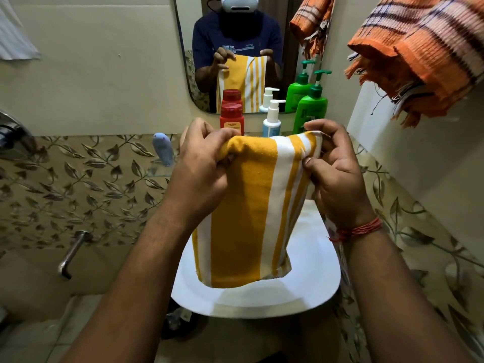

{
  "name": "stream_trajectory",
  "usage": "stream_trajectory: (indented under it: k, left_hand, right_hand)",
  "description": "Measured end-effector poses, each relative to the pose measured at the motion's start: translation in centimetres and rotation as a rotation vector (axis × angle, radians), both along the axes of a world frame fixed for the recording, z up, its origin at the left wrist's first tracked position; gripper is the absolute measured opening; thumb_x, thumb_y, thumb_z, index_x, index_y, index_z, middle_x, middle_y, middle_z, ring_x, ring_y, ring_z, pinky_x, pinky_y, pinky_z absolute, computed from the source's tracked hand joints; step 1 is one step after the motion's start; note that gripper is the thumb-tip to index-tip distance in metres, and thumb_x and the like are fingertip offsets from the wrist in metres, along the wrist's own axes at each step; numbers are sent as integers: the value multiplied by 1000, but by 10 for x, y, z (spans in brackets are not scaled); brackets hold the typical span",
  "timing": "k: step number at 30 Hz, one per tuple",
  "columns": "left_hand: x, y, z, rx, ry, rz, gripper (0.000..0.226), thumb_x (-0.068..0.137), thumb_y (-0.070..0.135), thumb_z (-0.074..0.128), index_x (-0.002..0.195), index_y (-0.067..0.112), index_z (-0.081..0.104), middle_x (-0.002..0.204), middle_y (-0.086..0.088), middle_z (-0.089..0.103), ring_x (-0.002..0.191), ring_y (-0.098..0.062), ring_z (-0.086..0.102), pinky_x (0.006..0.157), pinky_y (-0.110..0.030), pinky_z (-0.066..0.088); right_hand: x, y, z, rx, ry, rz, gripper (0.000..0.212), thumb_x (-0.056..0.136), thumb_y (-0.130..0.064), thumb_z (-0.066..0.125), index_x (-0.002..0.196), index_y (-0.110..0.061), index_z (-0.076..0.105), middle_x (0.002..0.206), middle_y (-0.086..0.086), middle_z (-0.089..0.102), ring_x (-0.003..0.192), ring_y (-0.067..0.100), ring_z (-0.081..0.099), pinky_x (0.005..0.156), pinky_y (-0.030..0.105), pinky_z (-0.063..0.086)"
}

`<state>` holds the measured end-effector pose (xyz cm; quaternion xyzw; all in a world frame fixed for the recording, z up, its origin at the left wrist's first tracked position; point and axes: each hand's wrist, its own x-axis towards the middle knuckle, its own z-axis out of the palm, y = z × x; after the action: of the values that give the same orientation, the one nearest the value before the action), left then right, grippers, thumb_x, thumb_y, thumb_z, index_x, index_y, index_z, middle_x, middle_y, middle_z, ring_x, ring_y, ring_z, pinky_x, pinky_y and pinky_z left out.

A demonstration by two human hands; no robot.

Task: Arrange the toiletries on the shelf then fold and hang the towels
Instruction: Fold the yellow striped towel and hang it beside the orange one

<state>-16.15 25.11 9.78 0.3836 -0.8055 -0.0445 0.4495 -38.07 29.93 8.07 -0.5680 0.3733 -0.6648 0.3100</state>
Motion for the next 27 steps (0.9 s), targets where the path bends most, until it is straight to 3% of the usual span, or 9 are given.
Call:
stream_trajectory:
  k: [2,4,7,10,14,17,21,24,27]
  left_hand:
    - [-1,0,3,-42,9,42,32,90,-1,62,119,13,67,101,-1,41,97,-21,47,77,-36,49]
    - [-3,3,7,-72,74,81,30,87,-5,59,110,11,68,98,0,40,93,-17,45,74,-31,47]
    - [-8,4,16,-115,196,140,34,80,-9,54,106,10,67,97,-1,42,91,-19,48,73,-29,49]
    - [-13,1,27,-155,269,198,36,79,-8,51,106,10,67,99,-1,45,93,-19,51,79,-30,54]
    - [-18,-10,39,-179,302,227,37,78,-8,49,106,9,68,100,-1,46,95,-22,54,83,-36,56]
    - [-19,-16,42,-178,325,253,38,79,-8,49,107,8,68,100,-2,46,97,-24,55,83,-38,56]
    - [-16,-21,45,-176,353,270,38,79,-7,49,108,8,68,102,-2,46,99,-24,56,86,-39,57]
    - [-11,-23,49,-168,361,292,39,79,-5,48,108,9,68,105,-4,49,101,-24,56,86,-35,57]
    - [-5,-24,52,-170,385,320,40,77,-5,46,107,10,68,105,-3,47,100,-24,57,85,-32,57]
  right_hand:
    - [-3,2,-3,27,-31,66,56,94,3,52,141,-25,37,125,2,55,102,14,64,83,34,57]
    - [-3,6,-12,68,-91,126,78,88,-3,65,148,-31,25,140,5,48,117,22,63,91,42,56]
    - [14,10,-45,84,-143,109,94,78,-3,74,151,-27,20,141,4,53,125,24,59,99,45,52]
    - [44,17,-95,31,-78,-50,64,79,-18,76,132,-23,41,126,3,59,120,25,60,100,46,51]
    - [67,22,-146,-43,313,-156,19,95,-17,57,114,-14,56,111,5,55,110,21,56,93,33,47]
    - [66,22,-156,-27,460,-123,22,96,-27,53,100,-7,61,102,1,57,102,20,55,87,31,46]
    - [57,21,-166,-67,707,-120,14,90,-32,65,101,-23,63,97,-26,52,97,14,50,83,25,42]
    - [54,21,-179,-120,852,-202,13,92,-24,60,104,-27,58,86,-11,56,84,20,49,71,30,43]
    - [52,26,-194,-64,823,-375,7,88,-22,57,95,-24,59,78,-3,61,74,18,54,64,29,43]
